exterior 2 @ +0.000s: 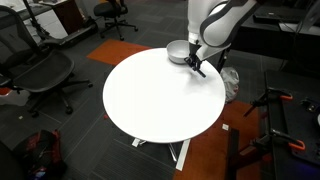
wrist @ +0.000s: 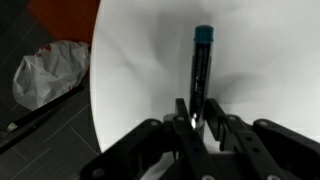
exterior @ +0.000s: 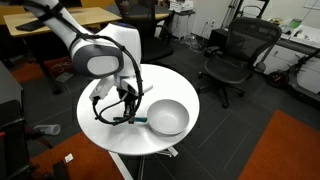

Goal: Take the marker from the bowl and put it on the table

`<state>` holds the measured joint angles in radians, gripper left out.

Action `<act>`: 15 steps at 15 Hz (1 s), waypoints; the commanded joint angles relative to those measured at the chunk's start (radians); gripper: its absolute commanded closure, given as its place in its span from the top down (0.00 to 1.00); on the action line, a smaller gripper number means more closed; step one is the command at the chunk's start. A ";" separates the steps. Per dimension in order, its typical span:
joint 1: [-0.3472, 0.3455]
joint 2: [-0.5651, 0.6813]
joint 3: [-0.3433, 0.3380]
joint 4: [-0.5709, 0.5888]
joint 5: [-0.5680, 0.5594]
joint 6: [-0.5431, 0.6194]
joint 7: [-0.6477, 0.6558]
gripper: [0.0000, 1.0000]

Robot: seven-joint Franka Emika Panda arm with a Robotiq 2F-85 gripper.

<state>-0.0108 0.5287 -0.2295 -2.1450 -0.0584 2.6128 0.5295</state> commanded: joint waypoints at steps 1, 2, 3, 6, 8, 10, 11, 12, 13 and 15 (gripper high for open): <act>0.008 0.011 -0.013 0.021 0.014 0.015 -0.022 0.58; 0.010 0.007 -0.013 0.018 0.014 0.018 -0.022 0.67; 0.013 -0.005 -0.014 0.011 0.012 0.022 -0.021 0.73; 0.018 -0.055 -0.010 -0.021 0.012 0.032 -0.032 0.95; 0.023 -0.094 -0.008 -0.038 0.008 0.016 -0.037 1.00; 0.034 -0.139 -0.011 -0.056 -0.003 -0.003 -0.040 1.00; 0.040 -0.163 -0.013 -0.066 -0.011 -0.010 -0.041 1.00; 0.045 -0.186 -0.015 -0.075 -0.019 -0.016 -0.037 1.00; 0.045 -0.210 -0.014 -0.086 -0.025 -0.022 -0.038 1.00; 0.044 -0.252 -0.005 -0.103 -0.031 -0.034 -0.041 1.00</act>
<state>0.0230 0.3774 -0.2311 -2.1850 -0.0715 2.6132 0.5107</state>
